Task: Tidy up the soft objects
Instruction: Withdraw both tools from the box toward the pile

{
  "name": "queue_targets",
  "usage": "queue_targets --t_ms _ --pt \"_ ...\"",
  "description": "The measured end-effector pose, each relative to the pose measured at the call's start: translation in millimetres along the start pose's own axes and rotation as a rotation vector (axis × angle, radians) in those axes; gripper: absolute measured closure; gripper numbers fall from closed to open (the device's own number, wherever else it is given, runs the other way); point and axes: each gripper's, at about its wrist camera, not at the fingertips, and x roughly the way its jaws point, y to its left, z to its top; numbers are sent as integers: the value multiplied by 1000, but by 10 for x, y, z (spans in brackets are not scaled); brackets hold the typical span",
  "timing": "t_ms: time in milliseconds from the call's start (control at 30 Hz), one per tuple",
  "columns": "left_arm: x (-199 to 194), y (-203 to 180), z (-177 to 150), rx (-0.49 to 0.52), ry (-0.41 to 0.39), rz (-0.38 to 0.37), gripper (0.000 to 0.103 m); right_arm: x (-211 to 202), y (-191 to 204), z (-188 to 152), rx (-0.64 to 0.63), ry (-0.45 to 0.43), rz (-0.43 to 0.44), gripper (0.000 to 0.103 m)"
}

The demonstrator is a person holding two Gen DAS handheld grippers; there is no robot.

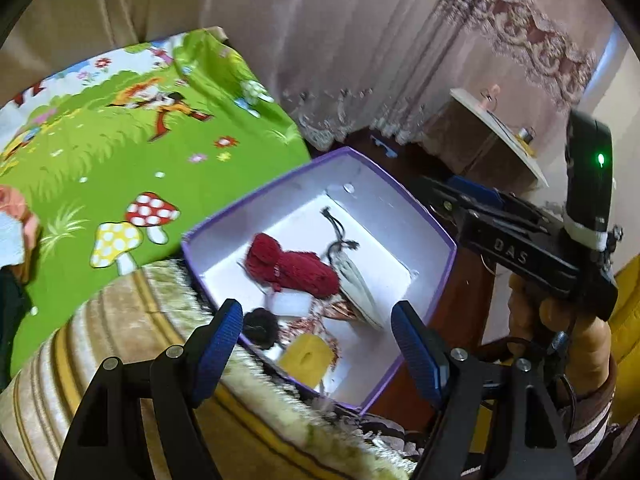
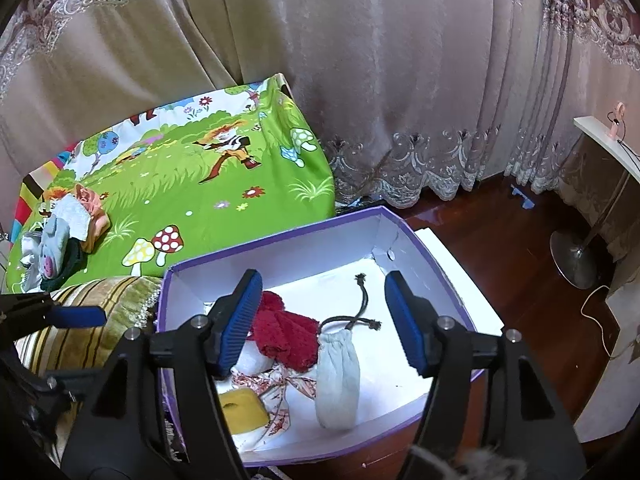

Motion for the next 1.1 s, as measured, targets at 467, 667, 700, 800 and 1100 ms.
queue_targets --t_ms 467,667,700,800,1100 --pt "-777 701 -68 -35 -188 365 21 -124 771 150 -131 -81 93 16" --pt "-1195 1193 -221 -102 -280 430 20 -160 1204 291 -159 -125 77 7" --pt "-1265 1282 -258 -111 -301 441 20 -152 1250 308 -159 -126 79 7" --pt "-1408 1537 -338 -139 -320 494 20 -137 1455 353 -176 -139 117 6" --pt "-1818 2384 -568 -278 -329 552 20 79 2183 413 -244 -88 200 5"
